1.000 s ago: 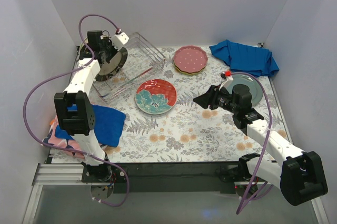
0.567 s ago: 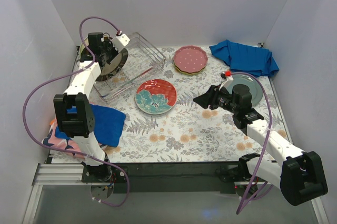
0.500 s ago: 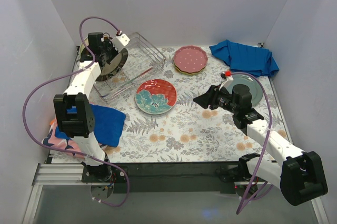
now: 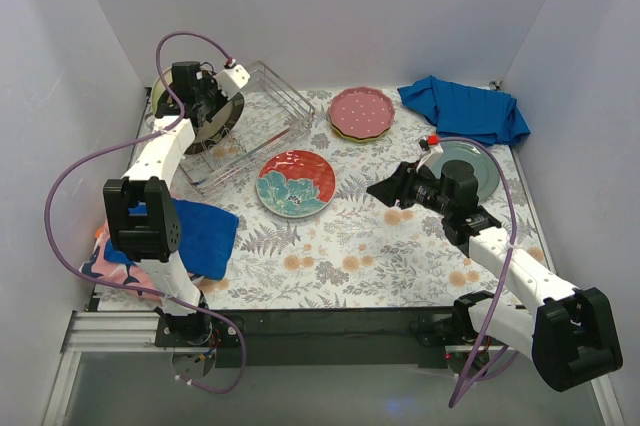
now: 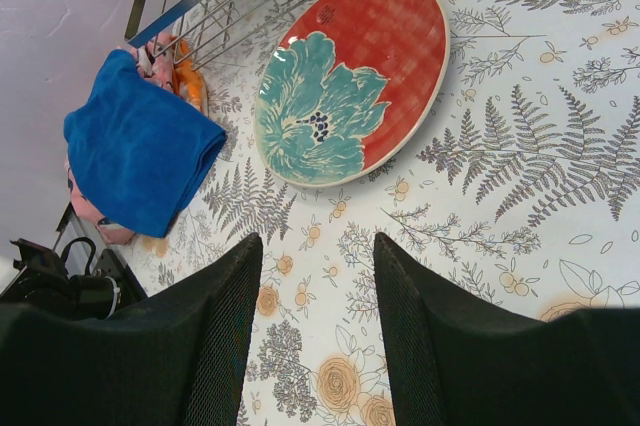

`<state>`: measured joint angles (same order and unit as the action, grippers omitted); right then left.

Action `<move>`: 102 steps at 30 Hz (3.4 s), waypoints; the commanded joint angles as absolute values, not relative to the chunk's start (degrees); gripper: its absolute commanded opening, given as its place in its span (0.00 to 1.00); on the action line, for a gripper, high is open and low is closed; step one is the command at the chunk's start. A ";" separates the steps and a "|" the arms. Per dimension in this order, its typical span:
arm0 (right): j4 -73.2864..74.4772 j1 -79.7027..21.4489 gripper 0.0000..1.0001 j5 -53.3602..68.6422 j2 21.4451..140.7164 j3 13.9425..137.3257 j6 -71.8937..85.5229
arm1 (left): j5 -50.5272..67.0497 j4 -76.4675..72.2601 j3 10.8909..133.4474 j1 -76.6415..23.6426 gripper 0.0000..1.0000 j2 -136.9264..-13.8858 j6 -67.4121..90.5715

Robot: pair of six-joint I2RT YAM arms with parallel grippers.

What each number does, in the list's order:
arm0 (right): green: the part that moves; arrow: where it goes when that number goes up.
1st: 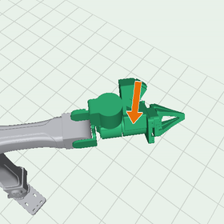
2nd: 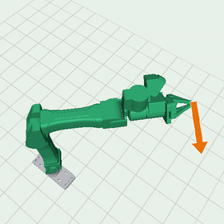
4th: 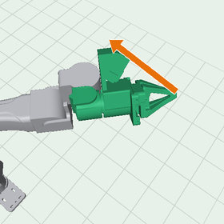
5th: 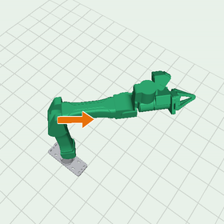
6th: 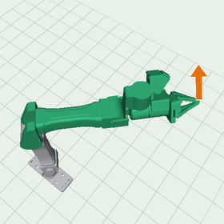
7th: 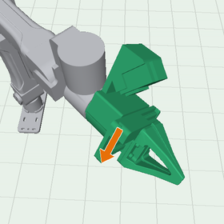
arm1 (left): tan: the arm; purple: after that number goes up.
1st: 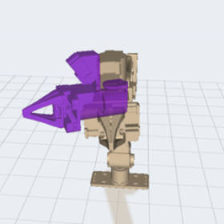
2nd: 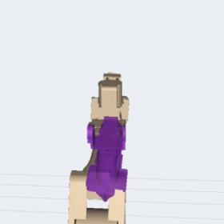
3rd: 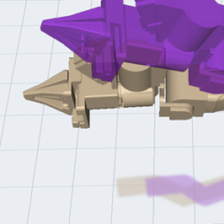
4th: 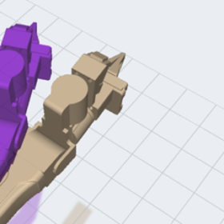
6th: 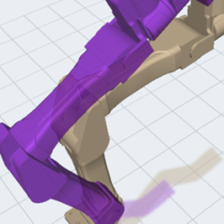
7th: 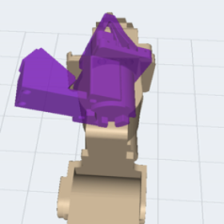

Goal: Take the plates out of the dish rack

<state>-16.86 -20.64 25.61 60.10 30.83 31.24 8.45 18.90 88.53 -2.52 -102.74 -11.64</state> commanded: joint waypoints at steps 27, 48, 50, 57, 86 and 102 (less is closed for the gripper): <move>-19.69 -20.74 0.55 24.61 58.80 30.76 30.15 | 8.09 9.50 88.95 -5.89 0.00 -92.99 -12.30; -19.78 -20.83 0.55 24.78 59.33 30.94 30.32 | 8.00 3.87 85.43 -6.59 0.00 -88.95 -10.81; -19.78 -20.74 0.55 24.70 59.33 30.94 30.32 | 8.26 3.25 84.55 -6.68 0.00 -88.42 -10.99; -19.78 -20.83 0.55 24.61 59.06 30.94 30.32 | 8.52 2.73 84.64 -6.94 0.00 -88.33 -10.20; -19.78 -20.83 0.55 24.61 58.71 30.76 30.76 | 7.03 -14.41 76.99 -10.63 0.00 -85.34 -1.84; -19.78 -20.83 0.55 24.96 58.98 31.38 30.85 | 4.49 -15.12 78.39 -12.74 0.00 -83.58 2.63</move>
<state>-16.84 -20.64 24.58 59.59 30.83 31.24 5.65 -6.04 75.37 -12.82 -90.35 -0.47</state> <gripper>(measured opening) 0.549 0.094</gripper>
